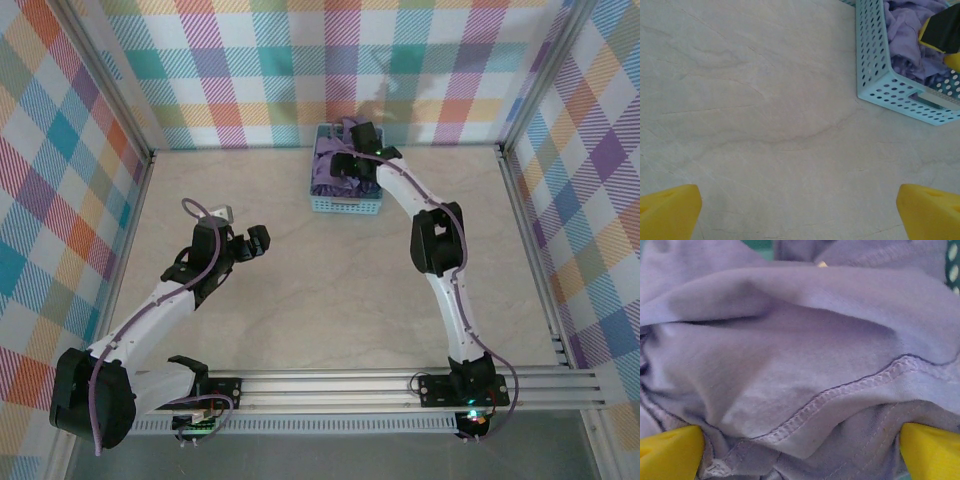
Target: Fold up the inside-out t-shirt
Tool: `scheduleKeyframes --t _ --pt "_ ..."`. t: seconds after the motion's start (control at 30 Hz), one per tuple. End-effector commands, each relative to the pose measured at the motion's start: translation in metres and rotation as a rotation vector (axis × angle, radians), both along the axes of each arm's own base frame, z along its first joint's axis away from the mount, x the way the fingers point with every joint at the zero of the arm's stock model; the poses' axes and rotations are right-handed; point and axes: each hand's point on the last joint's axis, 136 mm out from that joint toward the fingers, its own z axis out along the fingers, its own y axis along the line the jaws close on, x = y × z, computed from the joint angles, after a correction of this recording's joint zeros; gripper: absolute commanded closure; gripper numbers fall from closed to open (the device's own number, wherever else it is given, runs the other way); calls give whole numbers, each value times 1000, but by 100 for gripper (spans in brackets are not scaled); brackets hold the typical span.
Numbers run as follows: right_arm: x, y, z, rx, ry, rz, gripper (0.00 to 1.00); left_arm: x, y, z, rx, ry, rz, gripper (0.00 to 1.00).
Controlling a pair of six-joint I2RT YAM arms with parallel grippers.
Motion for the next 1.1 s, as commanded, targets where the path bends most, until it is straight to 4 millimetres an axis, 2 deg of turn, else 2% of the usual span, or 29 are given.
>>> scheduleKeyframes --t 0.0,0.1,0.3,0.5,0.7,0.87,0.97,1.07 --pt "-14 -57 -19 -99 129 -181 0 2 -2 12 1 -44 -11 0" --pt "-24 -100 -22 -132 181 -299 0 1 -1 12 2 -44 -7 0" --pt "-47 -169 -12 -121 177 -437 0 0 -1 12 3 -42 -4 0" --pt "-77 -238 -13 -149 219 -568 0 -2 1 14 7 -46 1 0" --pt "-100 -287 -5 -148 201 -651 0 -3 2 15 9 -45 3 0" --pt "-102 -305 8 -151 189 -683 0 -4 2 17 8 -44 1 0" --pt "-93 -296 25 -115 145 -640 0 -7 3 20 8 -50 0 0" --pt "-84 -276 38 -72 90 -563 0 -10 4 22 10 -50 -1 0"
